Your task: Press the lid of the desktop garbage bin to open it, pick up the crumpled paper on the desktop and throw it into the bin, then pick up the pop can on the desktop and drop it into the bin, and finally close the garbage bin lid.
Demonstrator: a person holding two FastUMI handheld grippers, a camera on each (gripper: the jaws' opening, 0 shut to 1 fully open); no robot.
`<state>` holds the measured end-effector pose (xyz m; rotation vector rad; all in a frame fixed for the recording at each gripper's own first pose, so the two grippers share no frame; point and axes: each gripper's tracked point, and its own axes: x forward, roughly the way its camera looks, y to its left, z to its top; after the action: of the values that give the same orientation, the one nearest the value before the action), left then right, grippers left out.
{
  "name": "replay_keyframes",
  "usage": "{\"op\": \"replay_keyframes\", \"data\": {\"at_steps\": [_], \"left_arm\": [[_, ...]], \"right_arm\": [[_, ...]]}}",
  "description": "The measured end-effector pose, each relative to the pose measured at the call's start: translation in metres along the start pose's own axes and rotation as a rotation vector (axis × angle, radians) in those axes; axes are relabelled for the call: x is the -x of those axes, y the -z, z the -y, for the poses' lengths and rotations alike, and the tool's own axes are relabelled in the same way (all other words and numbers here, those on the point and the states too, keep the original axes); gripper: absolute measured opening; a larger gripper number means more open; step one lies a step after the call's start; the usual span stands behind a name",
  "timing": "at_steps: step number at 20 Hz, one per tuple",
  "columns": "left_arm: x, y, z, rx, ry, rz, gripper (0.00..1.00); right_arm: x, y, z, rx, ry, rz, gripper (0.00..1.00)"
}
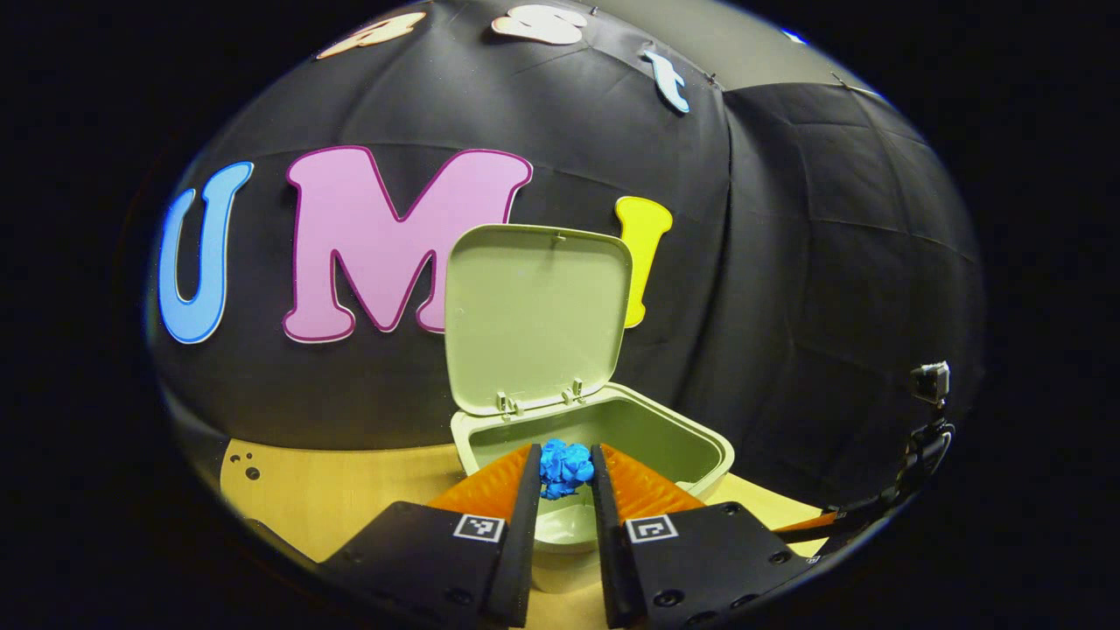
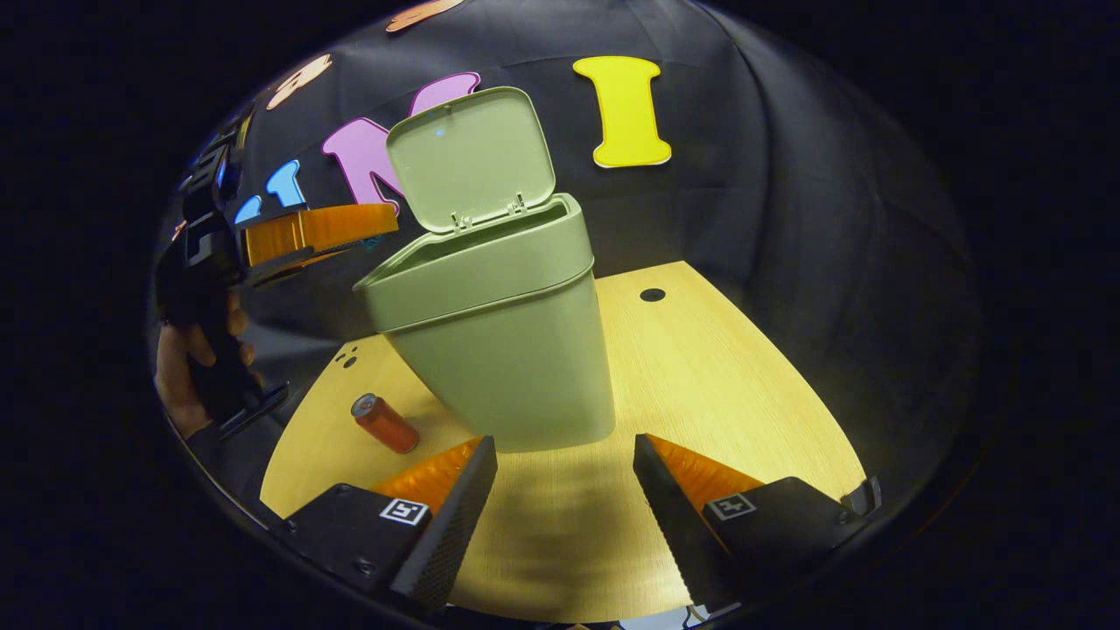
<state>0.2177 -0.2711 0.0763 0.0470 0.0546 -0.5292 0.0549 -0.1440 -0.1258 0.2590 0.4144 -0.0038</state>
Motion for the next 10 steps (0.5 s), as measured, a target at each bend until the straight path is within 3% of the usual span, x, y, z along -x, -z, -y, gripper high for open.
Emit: {"op": "replay_keyframes", "data": {"at_steps": [4, 6, 8, 10], "left_arm": [[-0.01, 0.013, 0.008, 0.019, 0.03, -0.025, 0.45], [-0.008, 0.012, 0.008, 0.017, 0.032, -0.028, 0.63], [-0.005, 0.009, -0.002, 0.01, -0.006, -0.008, 0.94], [0.009, 0.007, -0.015, 0.022, -0.038, 0.004, 0.97]], "right_arm": [[-0.001, 0.001, -0.001, 0.02, -0.012, -0.004, 0.99], [-0.002, 0.003, -0.008, 0.049, -0.022, -0.008, 0.99], [-0.002, 0.002, -0.021, 0.069, -0.051, -0.005, 0.99], [-0.004, 0.004, -0.029, 0.079, -0.062, -0.011, 0.99]]}}
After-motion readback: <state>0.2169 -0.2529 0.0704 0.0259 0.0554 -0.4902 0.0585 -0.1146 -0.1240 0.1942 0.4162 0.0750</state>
